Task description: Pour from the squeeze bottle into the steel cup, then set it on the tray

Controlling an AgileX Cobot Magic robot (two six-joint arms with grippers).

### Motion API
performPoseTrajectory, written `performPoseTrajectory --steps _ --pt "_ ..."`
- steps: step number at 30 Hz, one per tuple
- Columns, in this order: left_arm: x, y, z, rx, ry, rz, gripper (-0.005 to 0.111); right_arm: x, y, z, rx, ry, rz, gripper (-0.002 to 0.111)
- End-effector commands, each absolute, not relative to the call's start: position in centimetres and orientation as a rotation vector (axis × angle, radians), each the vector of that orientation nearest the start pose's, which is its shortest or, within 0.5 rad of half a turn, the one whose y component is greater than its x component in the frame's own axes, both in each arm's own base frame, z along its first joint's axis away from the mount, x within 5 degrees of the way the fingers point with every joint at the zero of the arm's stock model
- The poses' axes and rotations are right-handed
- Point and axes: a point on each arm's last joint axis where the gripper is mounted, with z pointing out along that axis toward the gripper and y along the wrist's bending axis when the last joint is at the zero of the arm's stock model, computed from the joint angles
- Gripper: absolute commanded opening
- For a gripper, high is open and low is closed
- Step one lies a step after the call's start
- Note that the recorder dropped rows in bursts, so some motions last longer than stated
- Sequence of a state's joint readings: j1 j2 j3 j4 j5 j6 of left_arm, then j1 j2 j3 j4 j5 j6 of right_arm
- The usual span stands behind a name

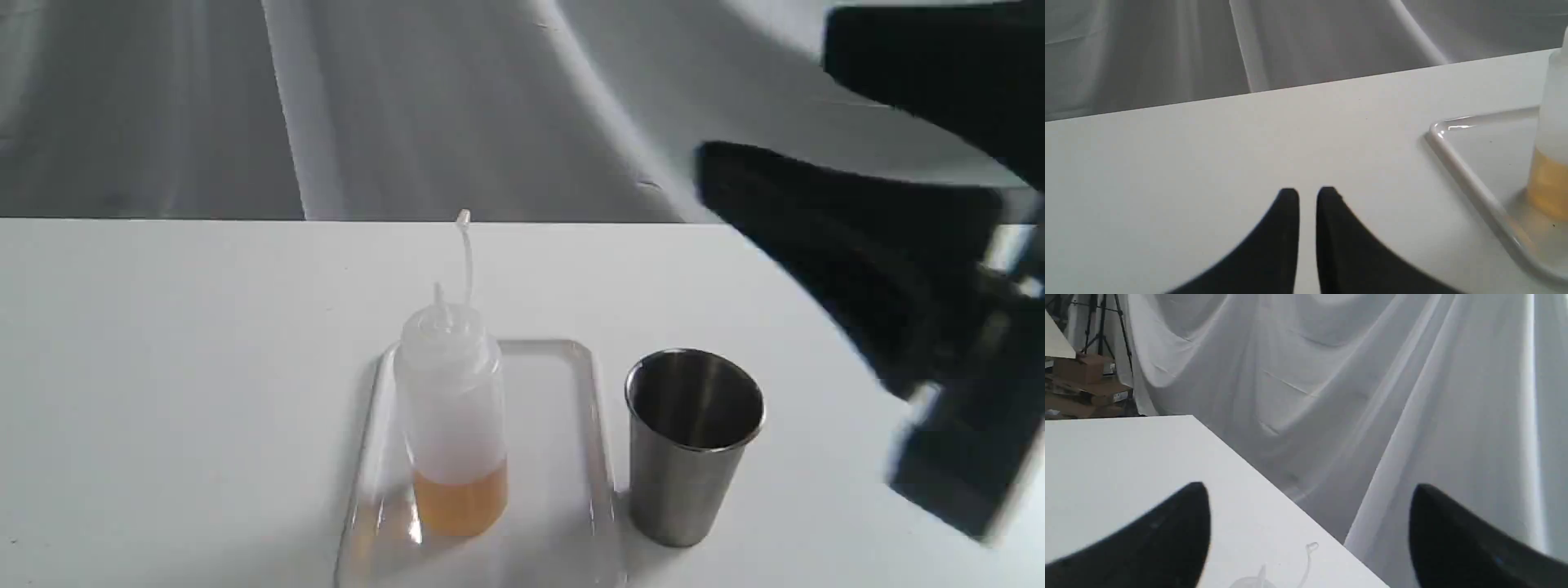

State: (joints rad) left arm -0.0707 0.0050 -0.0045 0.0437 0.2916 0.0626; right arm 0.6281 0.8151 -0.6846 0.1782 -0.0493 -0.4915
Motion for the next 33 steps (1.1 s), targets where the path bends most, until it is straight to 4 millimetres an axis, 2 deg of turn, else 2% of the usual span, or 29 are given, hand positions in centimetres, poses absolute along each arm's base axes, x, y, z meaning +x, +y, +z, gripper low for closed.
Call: performPoseTrajectory --steps 1,6,10,16,33 --pt "5.5 -0.3 18.7 0.147 1.762 0.032 0.008 11.3 8.3 35.9 -0.772 1.406 0.211 0.048" --pt "5.5 -0.3 18.7 0.147 1.762 0.032 0.008 7.6 6.0 35.4 -0.815 1.459 0.247 0.019" --pt "5.5 -0.3 18.7 0.147 1.762 0.032 0.008 5.8 4.9 35.1 -0.842 1.474 0.252 0.001" --pt "5.5 -0.3 18.7 0.147 1.762 0.032 0.008 4.8 4.2 35.2 -0.789 1.484 0.305 0.0" --pt "5.5 -0.3 18.7 0.147 1.762 0.032 0.008 5.4 4.3 35.7 -0.772 1.436 0.262 0.0"
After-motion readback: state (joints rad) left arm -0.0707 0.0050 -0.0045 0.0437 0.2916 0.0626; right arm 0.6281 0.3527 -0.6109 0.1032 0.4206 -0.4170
